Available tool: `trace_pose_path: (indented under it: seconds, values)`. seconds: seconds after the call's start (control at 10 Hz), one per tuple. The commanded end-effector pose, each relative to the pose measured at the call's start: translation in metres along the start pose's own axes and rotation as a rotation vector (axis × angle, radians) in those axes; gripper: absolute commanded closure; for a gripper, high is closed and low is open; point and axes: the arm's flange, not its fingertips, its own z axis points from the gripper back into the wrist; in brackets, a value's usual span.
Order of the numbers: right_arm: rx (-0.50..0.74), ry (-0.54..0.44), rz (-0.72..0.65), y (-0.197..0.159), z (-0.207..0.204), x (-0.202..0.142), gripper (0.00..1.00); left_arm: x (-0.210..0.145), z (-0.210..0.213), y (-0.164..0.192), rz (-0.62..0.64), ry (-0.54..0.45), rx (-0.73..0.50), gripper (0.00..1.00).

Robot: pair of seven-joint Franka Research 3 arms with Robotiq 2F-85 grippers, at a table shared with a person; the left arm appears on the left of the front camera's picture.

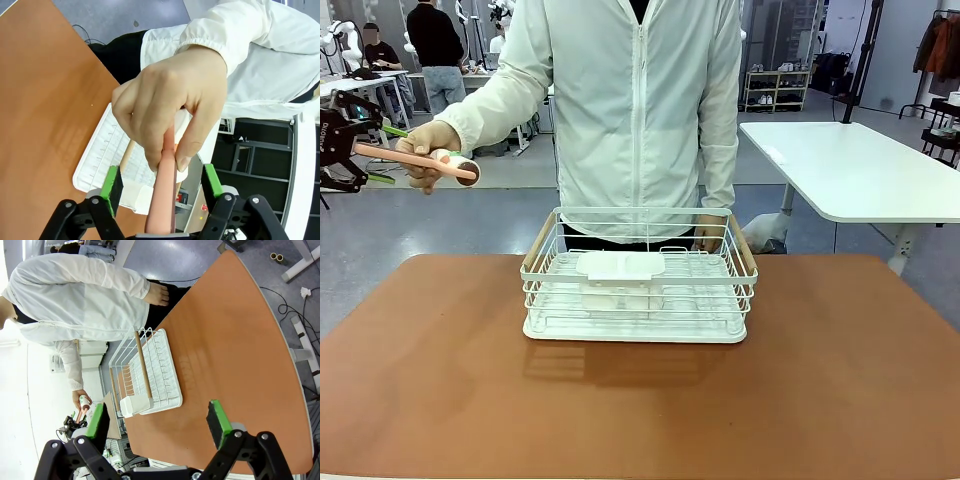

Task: Clean the table.
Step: Pick up the Lint Roller when the human hands it over.

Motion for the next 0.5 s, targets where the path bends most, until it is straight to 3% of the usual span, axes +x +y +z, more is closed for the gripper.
trace_pose_path:
  seconds: [0.0,0.1,0.2,0.3,0.4]
  values:
    - [0.016,-0.004,0.02,0.0011,0.0019,0.0006,0.0,0.0016,-0.0038,0.0014,-0.021,-0.031,-0.013,0.38]
    - [0.016,-0.004,0.02,0.0011,0.0019,0.0006,0.0,0.0017,-0.0036,0.0008,-0.02,-0.03,-0.014,0.37]
    - [0.016,-0.004,0.02,0.0011,0.0019,0.0006,0.0,0.0015,-0.0036,0.0007,-0.02,-0.031,-0.015,0.57]
    - [0.016,-0.004,0.02,0.0011,0.0019,0.0006,0.0,0.0019,-0.0039,0.0006,-0.018,-0.033,-0.015,0.56]
    - [0.016,-0.004,0.02,0.0011,0.0019,0.0006,0.0,0.0022,-0.004,0.001,-0.016,-0.037,-0.013,0.76]
